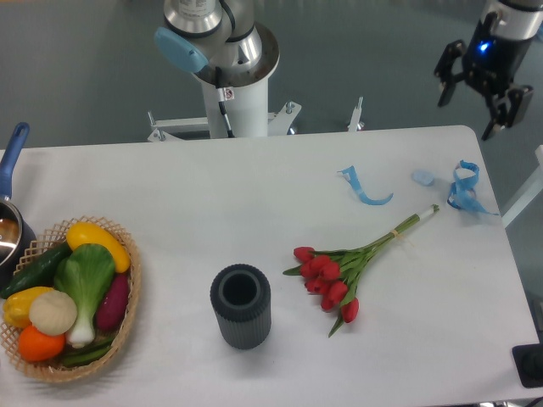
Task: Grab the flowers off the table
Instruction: 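Move the open gripper down toward the tulip bouquet's wrapped stem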
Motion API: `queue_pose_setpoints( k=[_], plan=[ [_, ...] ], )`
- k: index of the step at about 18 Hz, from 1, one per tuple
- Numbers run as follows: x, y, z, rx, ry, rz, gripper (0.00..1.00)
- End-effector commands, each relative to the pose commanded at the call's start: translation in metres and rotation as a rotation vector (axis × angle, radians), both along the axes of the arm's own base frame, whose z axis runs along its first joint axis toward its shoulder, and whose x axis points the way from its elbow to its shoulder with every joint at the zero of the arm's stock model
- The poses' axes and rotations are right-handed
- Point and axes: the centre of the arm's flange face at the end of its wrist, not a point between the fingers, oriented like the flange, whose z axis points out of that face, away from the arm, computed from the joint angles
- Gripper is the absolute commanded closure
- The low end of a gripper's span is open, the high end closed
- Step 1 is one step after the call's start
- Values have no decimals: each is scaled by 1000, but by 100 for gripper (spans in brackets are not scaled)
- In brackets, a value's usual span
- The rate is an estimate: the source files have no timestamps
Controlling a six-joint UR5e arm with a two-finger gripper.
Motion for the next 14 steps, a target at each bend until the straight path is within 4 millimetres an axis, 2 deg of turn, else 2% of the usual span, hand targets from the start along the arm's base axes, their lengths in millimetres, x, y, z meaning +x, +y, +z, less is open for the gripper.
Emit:
queue_pose_setpoints(
  k=[3, 7, 9, 13, 14],
  plan=[
    [-2, 32, -19, 6, 17, 18, 0],
    [-3, 61, -46, 9, 45, 39, 0],
    [-4, 68, -61, 9, 50, 28, 0],
    [4, 77, -114, 37, 120, 16, 0],
    [8, 82, -122, 45, 141, 10, 0]
  ],
)
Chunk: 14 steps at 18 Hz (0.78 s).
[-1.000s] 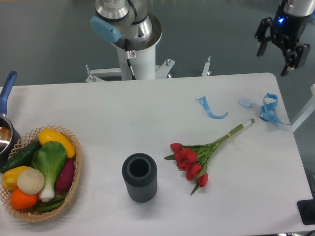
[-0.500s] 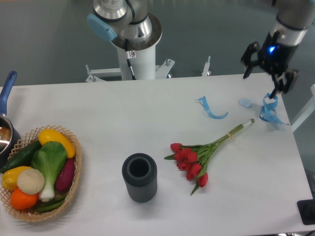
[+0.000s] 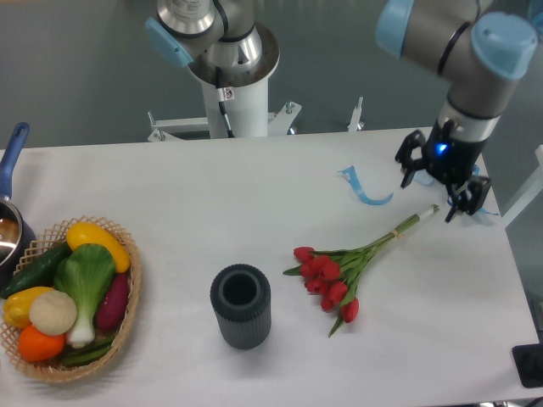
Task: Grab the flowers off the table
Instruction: 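Move the open gripper down toward the tulip bouquet's wrapped stem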
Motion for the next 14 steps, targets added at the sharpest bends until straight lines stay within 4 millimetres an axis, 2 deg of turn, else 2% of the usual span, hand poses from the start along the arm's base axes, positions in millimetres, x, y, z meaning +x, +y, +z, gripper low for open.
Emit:
queue_pose_setpoints(
  k=[3, 5, 8, 14],
  plan=[
    [3, -1, -11, -7, -16, 6, 0],
    [5, 5, -35, -21, -54, 5, 0],
    [3, 15, -54, -28, -72, -11, 0],
    [14, 21, -70, -41, -115, 18, 0]
  ],
)
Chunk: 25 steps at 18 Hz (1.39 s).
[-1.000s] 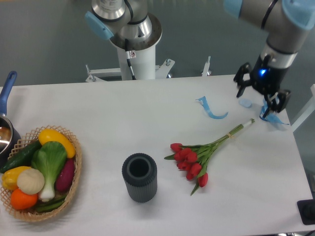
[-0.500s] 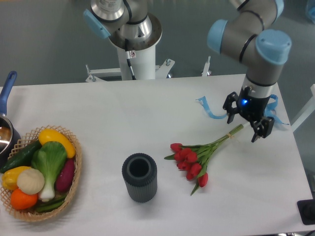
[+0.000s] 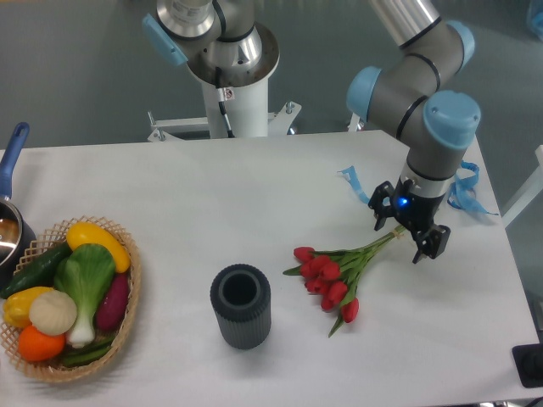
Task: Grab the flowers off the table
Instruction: 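Move the open gripper down toward the tulip bouquet's wrapped stem, then lower the gripper onto the stem and close it around the bouquet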
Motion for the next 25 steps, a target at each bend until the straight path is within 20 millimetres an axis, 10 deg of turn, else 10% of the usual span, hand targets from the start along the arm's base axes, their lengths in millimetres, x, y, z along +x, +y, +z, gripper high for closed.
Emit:
queue_pose_setpoints(
  k=[14, 25],
  plan=[
    [19, 6, -48, -124, -42, -48, 2],
    [18, 11, -48, -118, -36, -39, 61]
  ],
)
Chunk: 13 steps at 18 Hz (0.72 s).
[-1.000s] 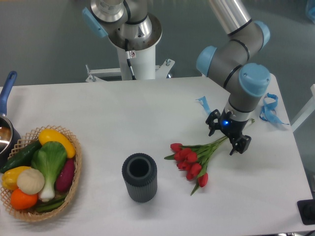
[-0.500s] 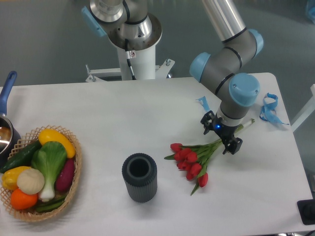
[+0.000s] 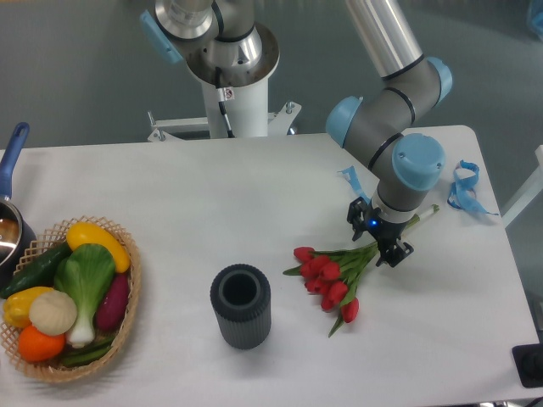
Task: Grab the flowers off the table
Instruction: 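Lower the gripper onto the stem and close it around the bouquet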
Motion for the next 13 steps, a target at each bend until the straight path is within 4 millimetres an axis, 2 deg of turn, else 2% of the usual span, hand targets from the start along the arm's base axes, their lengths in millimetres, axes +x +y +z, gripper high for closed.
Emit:
queue_pose_setpoints(
  k=[6, 9, 11, 13],
  plan=[
    [1, -1, 2, -3, 0, 29, 84],
    [-1, 1, 8, 4, 8, 44, 87],
    [-8, 2, 28, 28, 39, 47, 87],
    [-9, 4, 63, 83, 76, 63, 87]
  ],
)
